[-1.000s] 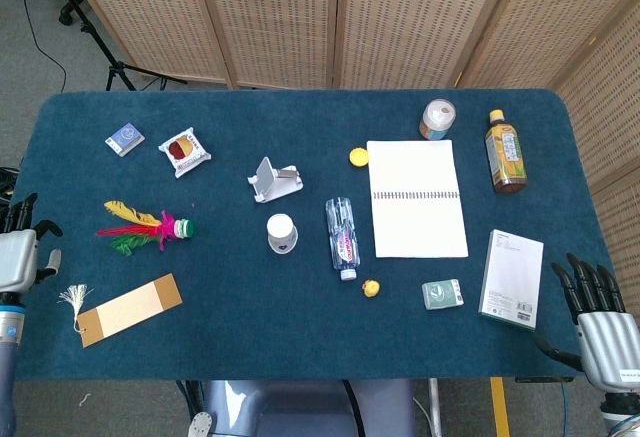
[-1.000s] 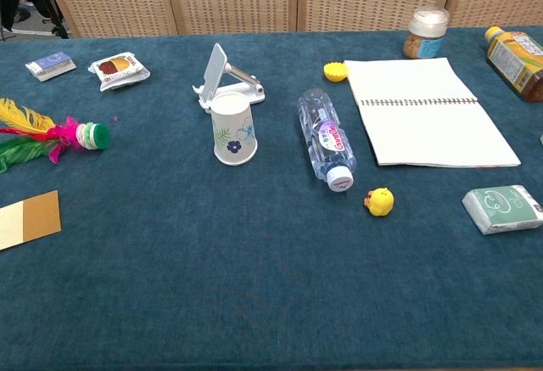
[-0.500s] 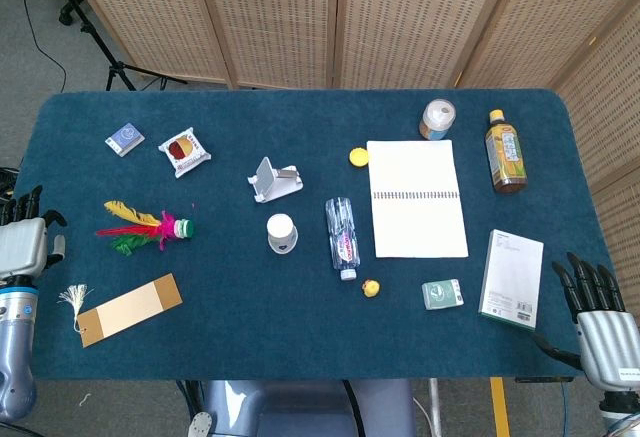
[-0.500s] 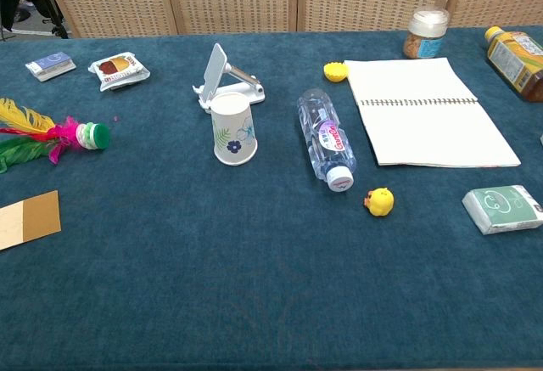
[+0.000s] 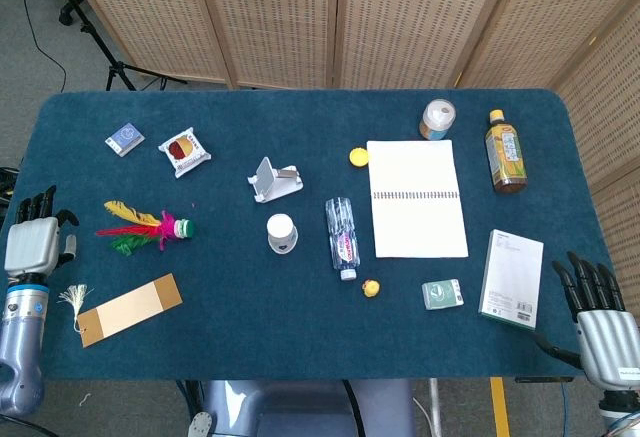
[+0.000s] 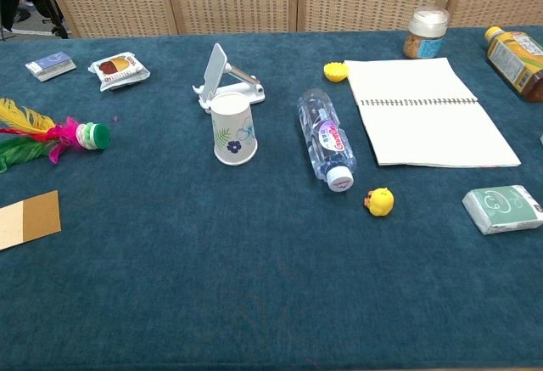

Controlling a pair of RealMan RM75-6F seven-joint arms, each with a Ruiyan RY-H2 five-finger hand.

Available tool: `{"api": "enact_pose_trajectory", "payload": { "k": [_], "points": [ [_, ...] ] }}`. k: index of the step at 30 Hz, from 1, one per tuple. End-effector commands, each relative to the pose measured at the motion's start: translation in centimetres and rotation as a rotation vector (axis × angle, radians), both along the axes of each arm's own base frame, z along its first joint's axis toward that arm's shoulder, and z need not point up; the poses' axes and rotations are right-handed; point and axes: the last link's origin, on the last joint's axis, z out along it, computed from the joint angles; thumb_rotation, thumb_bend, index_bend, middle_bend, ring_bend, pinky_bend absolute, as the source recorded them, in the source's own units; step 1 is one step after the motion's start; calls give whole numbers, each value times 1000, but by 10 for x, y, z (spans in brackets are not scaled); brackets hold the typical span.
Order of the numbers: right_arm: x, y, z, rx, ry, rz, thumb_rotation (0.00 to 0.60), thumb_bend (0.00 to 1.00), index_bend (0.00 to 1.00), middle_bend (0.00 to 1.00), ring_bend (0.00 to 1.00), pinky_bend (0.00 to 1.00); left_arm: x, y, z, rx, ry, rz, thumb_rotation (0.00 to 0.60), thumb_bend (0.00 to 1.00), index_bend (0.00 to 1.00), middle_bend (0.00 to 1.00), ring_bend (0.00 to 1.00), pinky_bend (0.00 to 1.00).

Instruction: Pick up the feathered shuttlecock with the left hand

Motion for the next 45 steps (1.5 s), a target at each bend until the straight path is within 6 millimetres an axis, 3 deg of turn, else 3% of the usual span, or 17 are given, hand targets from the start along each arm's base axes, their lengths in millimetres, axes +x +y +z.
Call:
{"api": "enact_pose_trajectory", "payload": {
  "k": [1, 34, 45],
  "points": [
    [0, 0, 0, -1, -1, 1, 600, 0, 0, 0, 0, 0, 1, 1, -1, -2, -1, -1, 600, 499, 427, 0, 0, 0],
    [-2, -1, 7, -25, -23, 1, 600, 0, 0, 0, 0, 0, 18, 15, -40, -84, 33, -28, 600, 501, 404, 0, 0, 0],
    [-2, 0, 9, -29, -28, 5, 600, 0, 0, 0, 0, 0, 22, 9, -39, -100, 62, -44, 600, 502, 405, 0, 0, 0]
  ]
}}
